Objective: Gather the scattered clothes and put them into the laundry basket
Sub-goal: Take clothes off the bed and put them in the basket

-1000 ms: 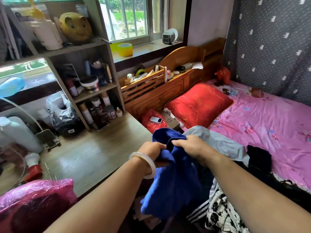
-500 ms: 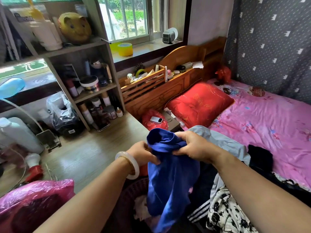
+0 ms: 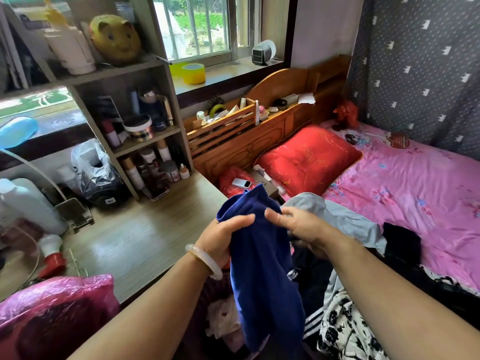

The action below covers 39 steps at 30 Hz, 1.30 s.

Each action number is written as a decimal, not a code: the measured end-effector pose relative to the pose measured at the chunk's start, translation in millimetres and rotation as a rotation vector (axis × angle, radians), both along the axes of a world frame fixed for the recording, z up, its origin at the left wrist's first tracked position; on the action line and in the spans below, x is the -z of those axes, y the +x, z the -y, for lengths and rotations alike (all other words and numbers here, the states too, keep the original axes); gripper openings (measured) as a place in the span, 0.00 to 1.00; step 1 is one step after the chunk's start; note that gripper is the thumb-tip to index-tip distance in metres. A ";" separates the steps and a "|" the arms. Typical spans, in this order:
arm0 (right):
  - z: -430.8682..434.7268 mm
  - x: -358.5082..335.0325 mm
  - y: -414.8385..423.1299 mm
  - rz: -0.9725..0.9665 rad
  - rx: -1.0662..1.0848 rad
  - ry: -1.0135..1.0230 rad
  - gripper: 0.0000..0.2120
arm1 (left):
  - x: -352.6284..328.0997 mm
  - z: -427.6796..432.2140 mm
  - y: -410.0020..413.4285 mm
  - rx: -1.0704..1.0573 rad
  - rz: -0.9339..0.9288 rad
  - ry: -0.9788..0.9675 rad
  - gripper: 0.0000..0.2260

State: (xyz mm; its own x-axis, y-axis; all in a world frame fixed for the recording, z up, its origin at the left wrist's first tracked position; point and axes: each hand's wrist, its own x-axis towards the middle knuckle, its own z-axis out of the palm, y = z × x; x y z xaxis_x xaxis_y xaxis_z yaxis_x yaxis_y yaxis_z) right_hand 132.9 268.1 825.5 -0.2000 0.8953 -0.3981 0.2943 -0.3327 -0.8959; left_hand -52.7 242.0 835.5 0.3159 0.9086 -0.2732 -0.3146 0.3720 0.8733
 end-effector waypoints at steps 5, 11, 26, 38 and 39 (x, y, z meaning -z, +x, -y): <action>12.2 14.1 -3.8 -0.141 -0.183 0.016 0.14 | -6.7 -3.2 6.0 -0.038 0.004 -0.004 0.09; 5.7 6.6 -4.6 -0.409 0.024 -0.064 0.07 | 18.0 -20.8 -10.6 -0.129 -0.121 0.019 0.19; -9.7 -6.2 9.7 0.364 -0.047 0.299 0.50 | 54.8 -2.8 -7.8 0.260 -0.513 0.022 0.17; 0.8 23.5 3.0 0.048 0.047 -0.009 0.06 | 67.0 -15.4 -19.6 0.185 -0.444 0.076 0.38; -1.2 21.4 3.7 0.000 0.086 -0.005 0.06 | 72.0 -12.1 -20.7 0.226 -0.467 0.075 0.42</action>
State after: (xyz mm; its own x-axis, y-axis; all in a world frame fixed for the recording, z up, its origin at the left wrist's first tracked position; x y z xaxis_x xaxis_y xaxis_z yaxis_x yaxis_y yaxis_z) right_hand 136.6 269.2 804.1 -0.1229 0.9070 -0.4028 0.2642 -0.3614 -0.8942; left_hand -73.4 254.1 763.4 0.3662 0.8546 -0.3683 0.1953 0.3164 0.9283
